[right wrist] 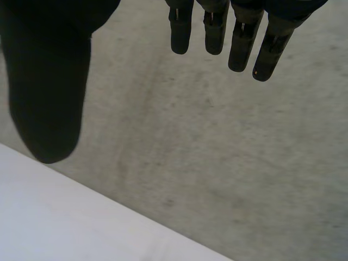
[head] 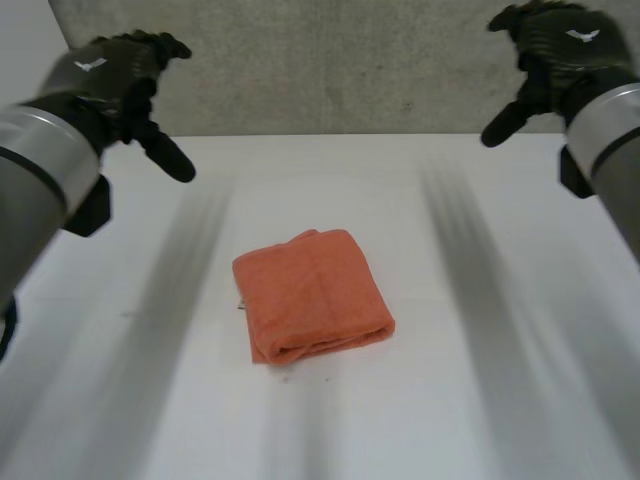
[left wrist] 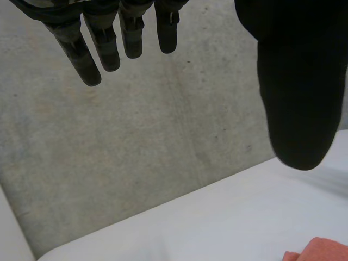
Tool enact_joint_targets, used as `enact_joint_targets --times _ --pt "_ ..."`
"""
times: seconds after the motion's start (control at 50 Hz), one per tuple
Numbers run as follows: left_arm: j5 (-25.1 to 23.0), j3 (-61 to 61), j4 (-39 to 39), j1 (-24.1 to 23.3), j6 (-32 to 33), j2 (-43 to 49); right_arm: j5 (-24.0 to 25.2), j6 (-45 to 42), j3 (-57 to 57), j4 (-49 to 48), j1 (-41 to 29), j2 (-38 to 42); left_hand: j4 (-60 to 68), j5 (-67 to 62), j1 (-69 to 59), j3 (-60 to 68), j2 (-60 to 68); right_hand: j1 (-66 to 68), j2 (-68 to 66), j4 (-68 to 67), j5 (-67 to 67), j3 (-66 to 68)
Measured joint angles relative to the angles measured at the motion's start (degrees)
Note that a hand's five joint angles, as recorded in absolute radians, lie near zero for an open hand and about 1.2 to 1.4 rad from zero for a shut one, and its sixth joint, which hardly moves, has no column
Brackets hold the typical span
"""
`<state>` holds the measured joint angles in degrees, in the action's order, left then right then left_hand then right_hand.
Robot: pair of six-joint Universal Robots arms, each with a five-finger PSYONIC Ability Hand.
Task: Fold the laundry
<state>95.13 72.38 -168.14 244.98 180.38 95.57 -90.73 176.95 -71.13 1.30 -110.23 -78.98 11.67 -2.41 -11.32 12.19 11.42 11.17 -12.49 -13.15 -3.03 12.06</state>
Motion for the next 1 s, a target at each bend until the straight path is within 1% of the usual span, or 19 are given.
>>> enact_joint_targets --times 0.04,0.06,0.12,0.22,0.38,0.58,0.62,0.72,0.82,1.0 --pt "-0.83 -0.17 1.06 0.88 -0.09 -0.79 -0.14 -0.37 -0.48 0.09 0.43 -0.66 0.00 0.00 0.00 0.00 0.00 0.00 0.00 0.00 0.00 0.00" --pt "-2.37 -0.13 2.29 2.25 -0.25 -1.98 -0.29 -1.74 -1.75 0.62 1.44 -2.25 0.00 0.00 0.00 0.00 0.00 0.00 0.00 0.00 0.00 0.00" --pt "-4.32 0.23 3.01 3.51 -0.45 -3.17 -0.19 -3.25 -2.65 1.28 2.08 -3.31 0.00 0.00 0.00 0.00 0.00 0.00 0.00 0.00 0.00 0.00" --pt "-5.58 0.80 2.90 3.89 -0.64 -3.78 0.11 -4.41 -3.08 1.78 2.23 -3.63 0.00 0.00 0.00 0.02 0.00 0.00 0.00 0.00 0.00 0.00" --pt "-5.75 2.47 1.49 3.40 -0.74 -4.00 0.37 -4.76 -4.09 1.46 2.09 -3.45 0.00 0.00 0.00 0.02 0.00 0.00 0.00 0.00 0.00 0.00" --pt "-5.73 5.49 -4.26 3.28 -0.55 -4.77 0.22 -5.13 -7.09 0.64 1.83 -3.34 0.00 0.00 0.00 0.02 0.00 0.00 0.00 0.00 0.00 0.00" --pt "-5.75 6.65 -6.89 3.29 -0.35 -5.09 0.19 -5.11 -8.11 0.42 1.82 -3.25 0.00 0.00 0.00 0.02 0.00 0.00 0.00 0.00 0.00 0.00" --pt "-5.81 8.03 -10.10 3.30 -0.07 -5.77 0.18 -5.04 -8.91 0.05 1.78 -3.19 0.00 0.00 0.00 0.02 0.00 0.00 0.00 0.00 0.00 0.00" --pt "-5.84 8.82 -11.44 3.30 0.12 -6.16 0.20 -5.03 -9.07 -0.26 1.67 -3.23 0.00 0.00 0.00 0.02 0.00 0.00 0.00 0.00 0.00 0.00" --pt "-5.89 9.50 -11.55 3.20 0.26 -6.27 0.23 -5.10 -9.07 -0.33 1.61 -3.92 0.00 0.00 0.00 0.02 0.00 0.00 0.00 0.00 0.00 0.00"
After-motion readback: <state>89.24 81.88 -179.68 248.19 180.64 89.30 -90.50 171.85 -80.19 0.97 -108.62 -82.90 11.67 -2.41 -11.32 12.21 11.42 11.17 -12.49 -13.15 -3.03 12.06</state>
